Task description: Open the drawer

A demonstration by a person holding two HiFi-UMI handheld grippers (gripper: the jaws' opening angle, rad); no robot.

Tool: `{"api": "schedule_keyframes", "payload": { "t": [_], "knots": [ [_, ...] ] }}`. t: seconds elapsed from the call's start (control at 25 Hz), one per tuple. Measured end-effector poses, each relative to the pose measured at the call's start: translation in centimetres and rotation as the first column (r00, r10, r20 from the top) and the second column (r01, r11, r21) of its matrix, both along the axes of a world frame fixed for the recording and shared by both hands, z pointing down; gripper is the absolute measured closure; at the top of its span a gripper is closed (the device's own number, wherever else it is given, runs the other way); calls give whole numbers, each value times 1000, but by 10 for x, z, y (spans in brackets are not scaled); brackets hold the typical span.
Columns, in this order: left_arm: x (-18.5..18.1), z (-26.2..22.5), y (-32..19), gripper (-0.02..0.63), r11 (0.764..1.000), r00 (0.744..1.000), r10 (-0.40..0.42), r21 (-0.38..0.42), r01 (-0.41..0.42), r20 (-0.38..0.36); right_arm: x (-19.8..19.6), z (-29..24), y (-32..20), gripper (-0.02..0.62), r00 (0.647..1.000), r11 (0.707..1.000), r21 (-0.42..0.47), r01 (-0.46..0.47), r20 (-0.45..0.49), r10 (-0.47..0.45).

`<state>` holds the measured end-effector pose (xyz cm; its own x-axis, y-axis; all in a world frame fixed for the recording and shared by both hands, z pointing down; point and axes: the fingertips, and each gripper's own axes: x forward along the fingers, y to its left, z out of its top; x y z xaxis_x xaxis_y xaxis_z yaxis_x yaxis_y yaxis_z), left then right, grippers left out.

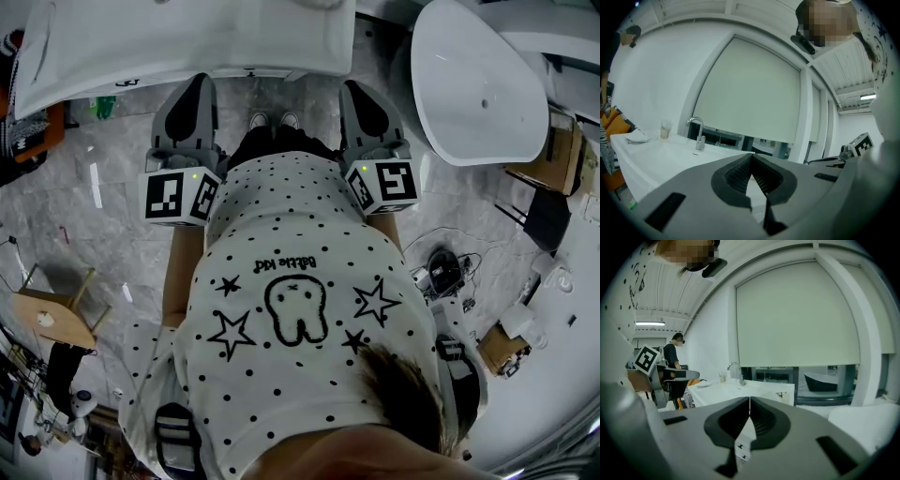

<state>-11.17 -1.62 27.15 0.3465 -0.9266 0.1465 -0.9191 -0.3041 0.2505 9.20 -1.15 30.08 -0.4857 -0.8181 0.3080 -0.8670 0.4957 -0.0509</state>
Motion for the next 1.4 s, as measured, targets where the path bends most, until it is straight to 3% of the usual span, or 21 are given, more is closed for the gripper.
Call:
{"api": "schedule_keyframes", "payload": {
  "t": [0.68,1.08,1.4],
  "knots": [
    [0,39,7,601,991,994,69,-120,-58,88,-7,0,7,581,1000,1000,-6,4,28,-4],
    [7,84,5,601,960,983,143,-257,-110,114,4,-3,8,581,999,999,-19,-33,1,33],
    [16,105,-2,600,944,976,184,-299,-143,116,13,0,8,581,998,998,-31,-60,-25,60]
  ]
}}
